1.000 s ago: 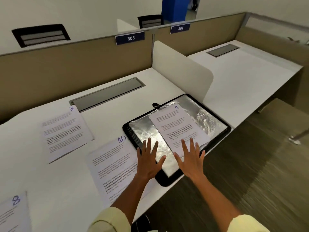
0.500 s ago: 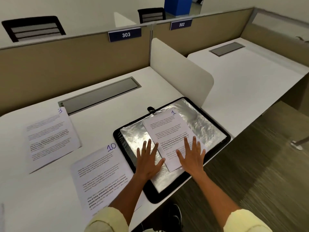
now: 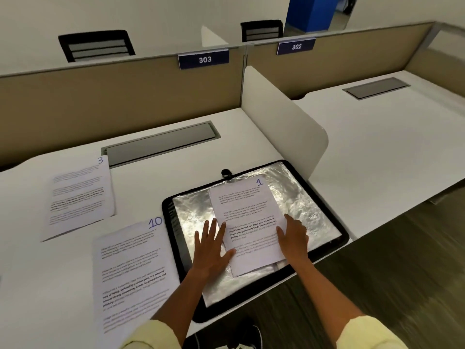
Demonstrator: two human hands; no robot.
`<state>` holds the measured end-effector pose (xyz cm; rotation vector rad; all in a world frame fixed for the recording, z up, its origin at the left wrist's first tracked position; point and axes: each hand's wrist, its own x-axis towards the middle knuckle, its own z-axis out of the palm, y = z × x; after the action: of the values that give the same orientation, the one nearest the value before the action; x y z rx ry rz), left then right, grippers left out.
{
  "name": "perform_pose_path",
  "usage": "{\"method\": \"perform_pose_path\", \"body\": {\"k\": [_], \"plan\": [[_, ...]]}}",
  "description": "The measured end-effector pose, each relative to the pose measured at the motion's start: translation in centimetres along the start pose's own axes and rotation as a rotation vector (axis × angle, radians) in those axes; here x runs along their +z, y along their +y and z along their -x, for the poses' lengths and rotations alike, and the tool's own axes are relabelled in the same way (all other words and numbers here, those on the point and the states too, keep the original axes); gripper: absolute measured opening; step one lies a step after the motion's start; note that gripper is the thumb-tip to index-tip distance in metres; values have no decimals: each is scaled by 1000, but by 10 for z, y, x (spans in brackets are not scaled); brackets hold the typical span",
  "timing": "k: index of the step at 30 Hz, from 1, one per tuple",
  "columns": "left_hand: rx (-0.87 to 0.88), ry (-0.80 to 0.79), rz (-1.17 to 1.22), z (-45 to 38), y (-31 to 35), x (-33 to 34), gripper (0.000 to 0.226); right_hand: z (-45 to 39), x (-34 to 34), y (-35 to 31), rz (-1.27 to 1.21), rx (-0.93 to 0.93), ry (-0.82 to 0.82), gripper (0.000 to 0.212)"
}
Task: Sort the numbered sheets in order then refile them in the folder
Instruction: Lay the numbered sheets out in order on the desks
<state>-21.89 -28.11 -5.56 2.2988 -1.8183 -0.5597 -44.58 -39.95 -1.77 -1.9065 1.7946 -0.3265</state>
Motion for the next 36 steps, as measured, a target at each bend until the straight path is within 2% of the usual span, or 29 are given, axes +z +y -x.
{"method": "perform_pose_path", "body": {"k": [4, 9, 14, 20, 25, 29, 31, 36], "plan": [[-54, 30, 19, 0, 6, 4, 98, -11, -8, 7, -255, 24, 49, 39], [-116, 68, 47, 2, 18, 8, 102, -16, -15, 16, -324, 41, 77, 15], [-132, 93, 110, 10, 37, 7, 102, -16, -18, 26, -426, 62, 104, 10], [-178, 157, 282, 13, 51, 1, 75, -24, -24, 25, -651, 94, 170, 5], [-268, 266, 486, 17, 55, -12, 73, -27, -21, 9, -813, 201, 165, 8], [-392, 383, 743, 21, 47, -24, 70, -17, -9, -14, -891, 207, 124, 9], [-424, 451, 863, 30, 38, -31, 58, -10, 1, -29, -906, 184, 112, 9], [-503, 613, 899, 73, 0, -53, 24, 22, 31, -75, -913, 125, 64, 10]]}}
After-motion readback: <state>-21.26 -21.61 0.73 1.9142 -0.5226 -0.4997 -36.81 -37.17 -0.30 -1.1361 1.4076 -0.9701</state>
